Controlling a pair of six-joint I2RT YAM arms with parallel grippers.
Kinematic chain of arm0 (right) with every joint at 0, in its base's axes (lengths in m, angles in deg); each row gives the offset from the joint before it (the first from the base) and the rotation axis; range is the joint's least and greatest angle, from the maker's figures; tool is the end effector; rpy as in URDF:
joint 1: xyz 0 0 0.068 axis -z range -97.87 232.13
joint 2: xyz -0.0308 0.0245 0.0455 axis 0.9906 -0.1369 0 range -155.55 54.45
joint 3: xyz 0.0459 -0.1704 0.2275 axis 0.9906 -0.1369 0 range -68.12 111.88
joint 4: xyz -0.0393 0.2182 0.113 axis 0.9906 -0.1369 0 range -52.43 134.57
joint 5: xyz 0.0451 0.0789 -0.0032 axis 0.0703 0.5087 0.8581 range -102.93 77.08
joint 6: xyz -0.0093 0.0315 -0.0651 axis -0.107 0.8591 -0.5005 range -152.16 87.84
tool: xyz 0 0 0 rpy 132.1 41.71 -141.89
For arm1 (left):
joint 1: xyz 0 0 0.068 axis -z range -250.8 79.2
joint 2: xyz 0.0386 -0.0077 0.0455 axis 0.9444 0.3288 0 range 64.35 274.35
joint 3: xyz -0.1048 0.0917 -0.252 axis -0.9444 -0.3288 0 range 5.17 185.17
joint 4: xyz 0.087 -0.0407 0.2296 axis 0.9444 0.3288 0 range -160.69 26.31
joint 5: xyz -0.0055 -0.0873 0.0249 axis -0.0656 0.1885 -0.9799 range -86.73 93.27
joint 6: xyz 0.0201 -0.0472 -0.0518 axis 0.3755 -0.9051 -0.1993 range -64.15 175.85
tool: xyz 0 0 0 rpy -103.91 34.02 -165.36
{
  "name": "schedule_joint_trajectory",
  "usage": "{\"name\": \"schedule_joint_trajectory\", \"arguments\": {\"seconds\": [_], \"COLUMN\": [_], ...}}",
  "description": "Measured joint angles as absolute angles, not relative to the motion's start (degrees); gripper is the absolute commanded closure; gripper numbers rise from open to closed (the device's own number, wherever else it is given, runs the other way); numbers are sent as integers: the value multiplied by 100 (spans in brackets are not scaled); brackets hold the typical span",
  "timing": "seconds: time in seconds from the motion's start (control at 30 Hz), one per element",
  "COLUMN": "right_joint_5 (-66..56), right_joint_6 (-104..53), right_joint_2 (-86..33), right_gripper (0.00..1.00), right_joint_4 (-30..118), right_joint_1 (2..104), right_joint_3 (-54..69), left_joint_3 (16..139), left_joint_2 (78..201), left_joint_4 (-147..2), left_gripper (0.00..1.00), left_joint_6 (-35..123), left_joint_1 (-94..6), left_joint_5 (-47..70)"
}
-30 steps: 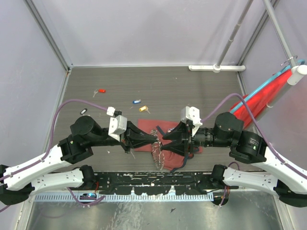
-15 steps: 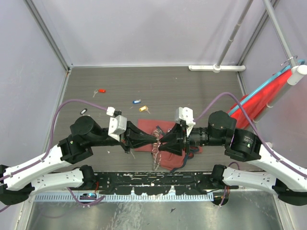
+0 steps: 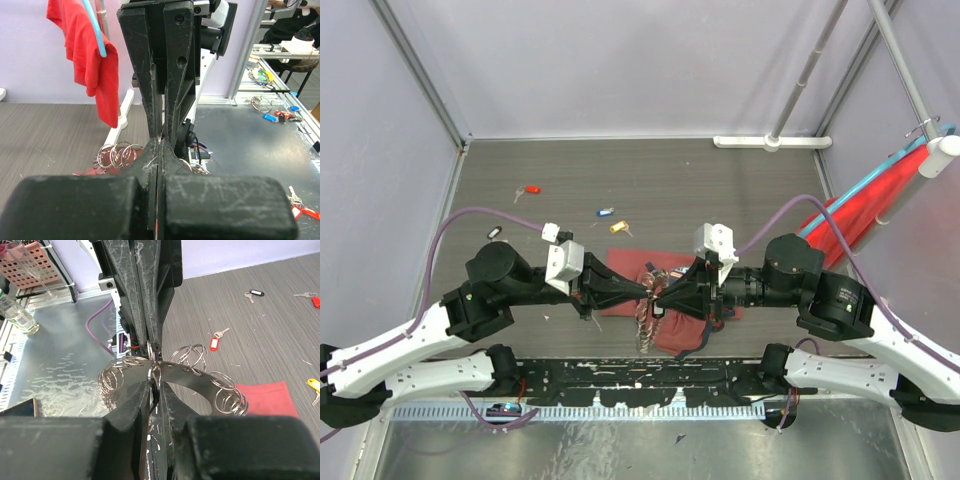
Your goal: Put the keys on the keyring
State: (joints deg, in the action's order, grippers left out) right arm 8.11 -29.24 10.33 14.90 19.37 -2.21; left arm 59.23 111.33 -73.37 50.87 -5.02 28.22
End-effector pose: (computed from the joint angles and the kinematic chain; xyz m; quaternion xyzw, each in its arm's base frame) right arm 0.0454 0.1357 0.4320 -0.4737 0.5827 0.4658 0.4680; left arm 0.0500 -0.1735 0.4279 0.4609 0.4591 -0.5458 0.5281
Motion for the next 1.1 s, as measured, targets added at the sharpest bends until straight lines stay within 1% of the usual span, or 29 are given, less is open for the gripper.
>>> {"name": "schedule_joint_trajectory", "arguments": {"seconds": [0.77, 0.93, 0.97, 1.07, 1.1], "right_joint_5": [695, 636, 621, 569, 545], "right_joint_6": [-2950, -2972, -2974, -2979, -2981], "right_joint_2": [1031, 1046, 1062, 1125, 1149], "right_gripper": [93, 93, 91, 74, 71], "right_joint_4": [1376, 1368, 1368, 1366, 1366], "right_joint_1": [1937, 1937, 1937, 1937, 1937], "right_joint_3": [-180, -169, -169, -169, -169], "left_joint_3": [5925, 5927, 5927, 5927, 5927], "left_joint_2": [11279, 11290, 11295, 11295, 11295], "left_joint_4": [-7319, -7317, -7317, -7300, -7287], "left_gripper": [100, 100, 100, 100, 100], "left_joint_6": [5090, 5087, 5087, 5087, 5087], "left_joint_1": [-502, -502, -502, -502, -502], "left_joint_5": [2822, 2815, 2802, 2752, 2717]}}
